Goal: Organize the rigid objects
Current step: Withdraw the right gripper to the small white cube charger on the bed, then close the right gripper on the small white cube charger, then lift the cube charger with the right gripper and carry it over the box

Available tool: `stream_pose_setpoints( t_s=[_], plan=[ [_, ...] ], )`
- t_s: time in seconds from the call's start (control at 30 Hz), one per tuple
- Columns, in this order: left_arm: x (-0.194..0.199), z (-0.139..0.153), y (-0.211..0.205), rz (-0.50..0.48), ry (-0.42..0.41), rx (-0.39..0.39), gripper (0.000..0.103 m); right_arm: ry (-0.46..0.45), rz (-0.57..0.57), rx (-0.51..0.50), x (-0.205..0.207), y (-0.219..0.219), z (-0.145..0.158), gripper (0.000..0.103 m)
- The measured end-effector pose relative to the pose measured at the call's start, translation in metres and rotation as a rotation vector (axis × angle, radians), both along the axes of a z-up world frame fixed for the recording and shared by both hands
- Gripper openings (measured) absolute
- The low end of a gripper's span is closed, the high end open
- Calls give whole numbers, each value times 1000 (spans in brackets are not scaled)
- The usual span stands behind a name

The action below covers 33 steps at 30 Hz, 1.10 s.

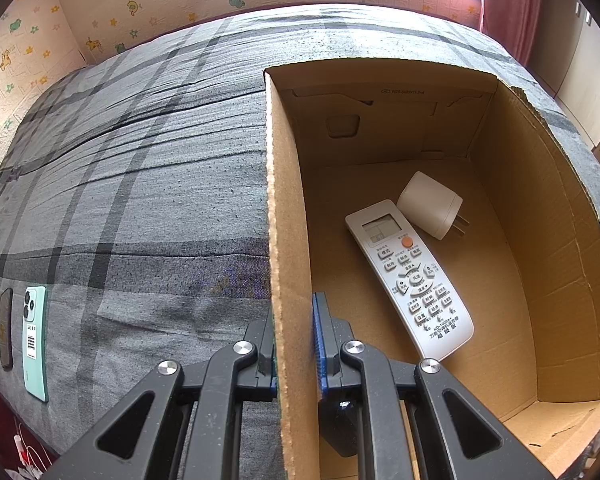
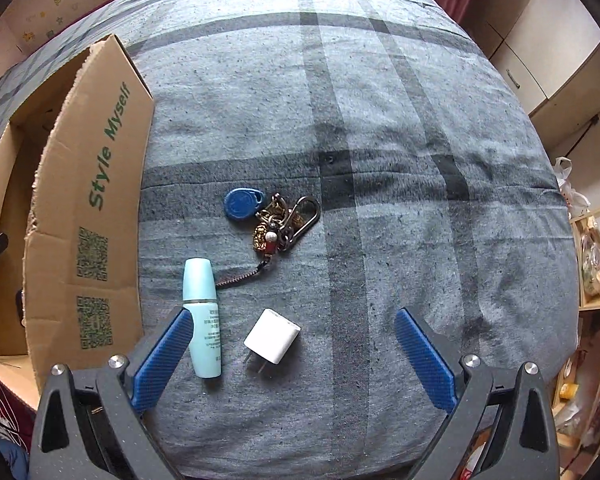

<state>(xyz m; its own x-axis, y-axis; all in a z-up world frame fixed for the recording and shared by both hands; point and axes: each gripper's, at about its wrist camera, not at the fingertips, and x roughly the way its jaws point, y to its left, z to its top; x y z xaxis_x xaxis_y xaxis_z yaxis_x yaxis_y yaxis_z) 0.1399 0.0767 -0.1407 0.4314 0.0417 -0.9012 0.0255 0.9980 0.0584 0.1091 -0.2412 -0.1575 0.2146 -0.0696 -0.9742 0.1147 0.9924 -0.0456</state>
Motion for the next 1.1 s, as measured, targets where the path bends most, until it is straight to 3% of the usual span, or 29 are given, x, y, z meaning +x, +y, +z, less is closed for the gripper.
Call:
stream_pose_setpoints(
  t_s=[0.5, 0.6, 0.73, 0.8, 0.87, 0.9, 1.1],
  plan=[
    [0, 0, 0, -1, 1, 2, 14, 52, -43, 3, -1, -6, -53, 102],
    [1, 0, 0, -1, 2, 5, 14, 56, -39, 13, -1, -6, -57, 97],
    [1, 0, 0, -2, 1, 7, 14, 66, -49, 31, 0, -10, -60, 80],
    [1, 0, 0, -1, 2, 7, 14, 71, -45, 35, 0, -6, -62, 66],
    [1, 0, -1, 0, 3, 7, 14, 69, -35, 45, 0, -6, -61, 43],
    [1, 0, -1, -1, 2, 8, 14, 67, -34, 50, 0, -3, -61, 39],
    [1, 0, -3, -1, 3, 11, 14, 49, -27, 47, 0, -2, -55, 38]
  ],
)
